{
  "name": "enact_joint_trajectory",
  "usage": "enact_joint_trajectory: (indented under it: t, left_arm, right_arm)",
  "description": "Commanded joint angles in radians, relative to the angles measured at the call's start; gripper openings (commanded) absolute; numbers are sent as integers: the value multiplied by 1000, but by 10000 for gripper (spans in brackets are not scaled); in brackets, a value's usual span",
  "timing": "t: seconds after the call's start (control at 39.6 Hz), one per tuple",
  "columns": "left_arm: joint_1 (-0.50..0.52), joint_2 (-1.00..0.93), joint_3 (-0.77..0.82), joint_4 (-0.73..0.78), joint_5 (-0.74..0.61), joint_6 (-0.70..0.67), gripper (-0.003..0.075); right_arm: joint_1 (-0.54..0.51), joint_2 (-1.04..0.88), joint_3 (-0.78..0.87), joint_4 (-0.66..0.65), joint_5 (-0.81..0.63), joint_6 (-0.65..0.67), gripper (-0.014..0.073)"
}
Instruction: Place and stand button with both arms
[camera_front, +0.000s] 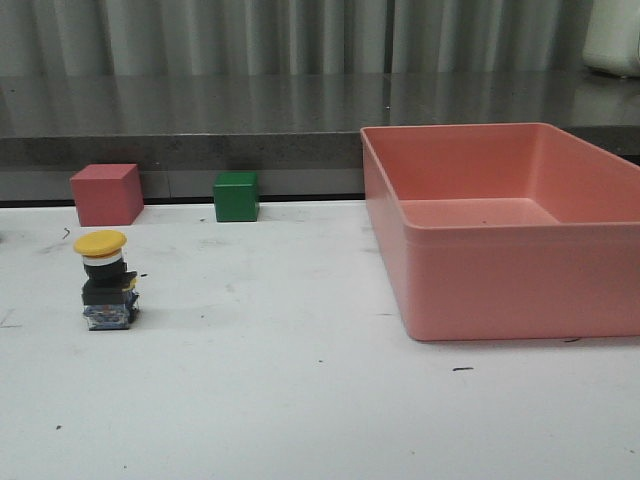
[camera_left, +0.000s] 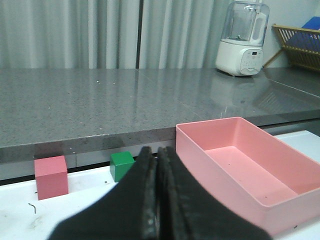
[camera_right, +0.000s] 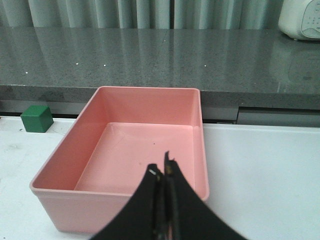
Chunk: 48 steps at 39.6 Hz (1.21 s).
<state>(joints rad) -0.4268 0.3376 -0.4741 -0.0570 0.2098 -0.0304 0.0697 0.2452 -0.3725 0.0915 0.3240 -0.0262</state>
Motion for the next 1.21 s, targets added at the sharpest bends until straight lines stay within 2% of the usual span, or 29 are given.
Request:
enact_joint_trajectory:
  t: [0.0,0.28,0.53,0.81,1.19]
  left_arm:
    - [45,-57,18,-2,-74,0,-20]
    - [265,-295,223,-3,-73,0,-20]
    - [412,-364,370,-3,-86,0,-20]
    - [443,-364,499,-3,-109,0,-20]
    - [443,-364,497,-3,-112,0,-20]
  right_arm:
    - [-5,7,-25,-8,-81,-10,-70]
    - [-5,7,-25,-8,-81,-10,-70]
    - [-5,7,-25,-8,-81,-10,-70]
    - [-5,7,-25,-8,-80,-10,-70]
    - [-5,7,-25,-8,-80,-10,-70]
